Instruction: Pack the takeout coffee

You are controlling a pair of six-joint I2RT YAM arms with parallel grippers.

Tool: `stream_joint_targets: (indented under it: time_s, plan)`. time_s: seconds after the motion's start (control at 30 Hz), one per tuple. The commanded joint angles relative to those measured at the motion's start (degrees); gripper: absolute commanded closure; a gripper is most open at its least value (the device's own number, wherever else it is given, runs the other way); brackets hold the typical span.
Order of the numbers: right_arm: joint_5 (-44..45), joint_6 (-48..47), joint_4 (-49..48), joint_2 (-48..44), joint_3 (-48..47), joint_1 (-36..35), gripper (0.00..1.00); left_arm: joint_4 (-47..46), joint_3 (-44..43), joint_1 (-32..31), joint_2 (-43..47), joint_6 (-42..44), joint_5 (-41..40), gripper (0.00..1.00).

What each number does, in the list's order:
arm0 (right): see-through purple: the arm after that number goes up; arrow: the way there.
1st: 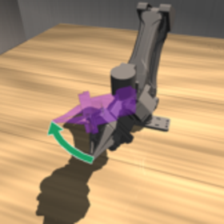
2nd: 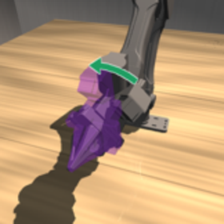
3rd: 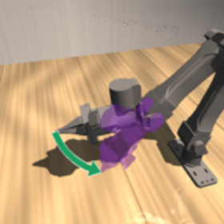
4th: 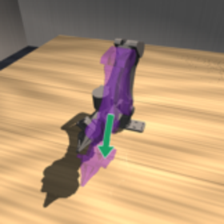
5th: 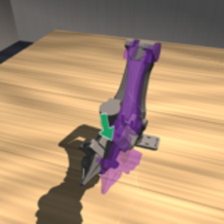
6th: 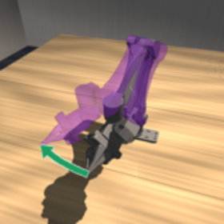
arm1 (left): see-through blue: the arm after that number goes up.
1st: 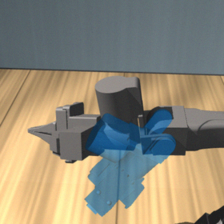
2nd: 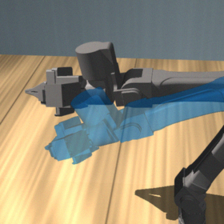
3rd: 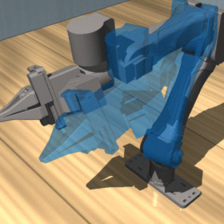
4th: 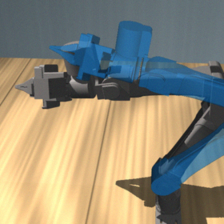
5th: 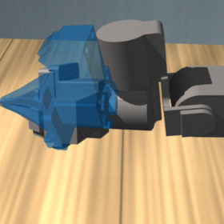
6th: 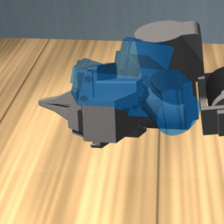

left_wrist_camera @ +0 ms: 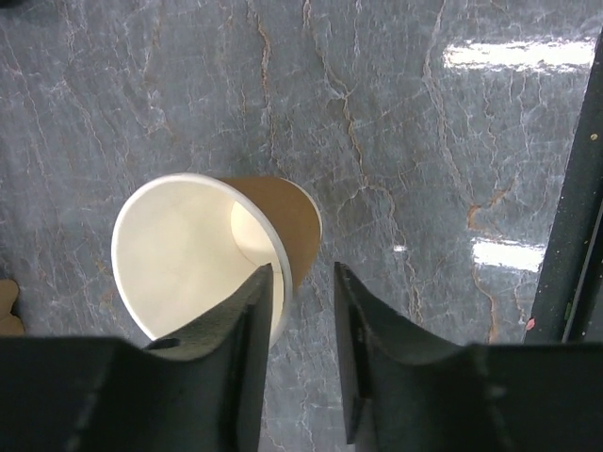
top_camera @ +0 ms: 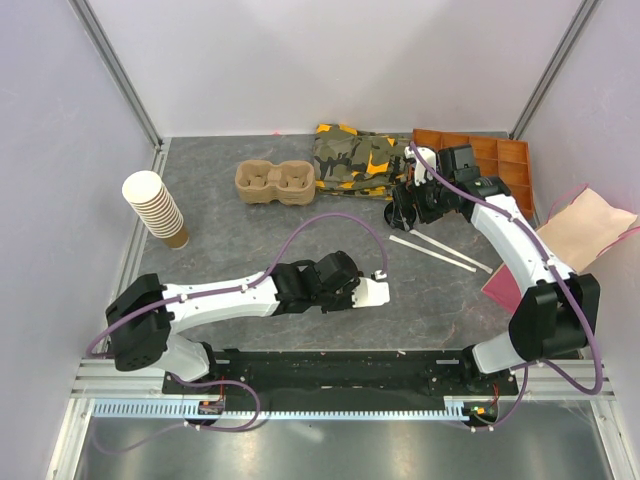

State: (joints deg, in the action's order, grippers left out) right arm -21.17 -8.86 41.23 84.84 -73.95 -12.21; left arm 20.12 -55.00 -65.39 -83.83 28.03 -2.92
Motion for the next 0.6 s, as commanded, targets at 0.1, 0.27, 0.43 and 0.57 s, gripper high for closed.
stream_joint_targets:
  time_s: [0.1, 0.27, 0.43, 0.57]
  plan:
    - [-0.98, -0.19, -1.07, 0.94, -0.49, 0.08, 0.02, 0.79, -4.4, 1.75, 5.51, -2.8, 0.01, 0.4]
    - [1.91, -0.8, -1.59, 2.43, -1.28, -0.01, 0.02, 7.9, -19.33, 11.4, 8.6, -8.67, 7.81, 0.08]
    - [7.61, -2.82, -1.24, 6.91, -4.79, -1.58, 0.02, 16.96, -34.28, 21.59, 7.81, -14.05, 12.76, 0.0]
    - [13.6, -4.58, -1.68, 11.48, -8.48, -4.05, 0.02, 16.1, -36.58, 27.32, 10.09, -21.5, 14.7, 0.0]
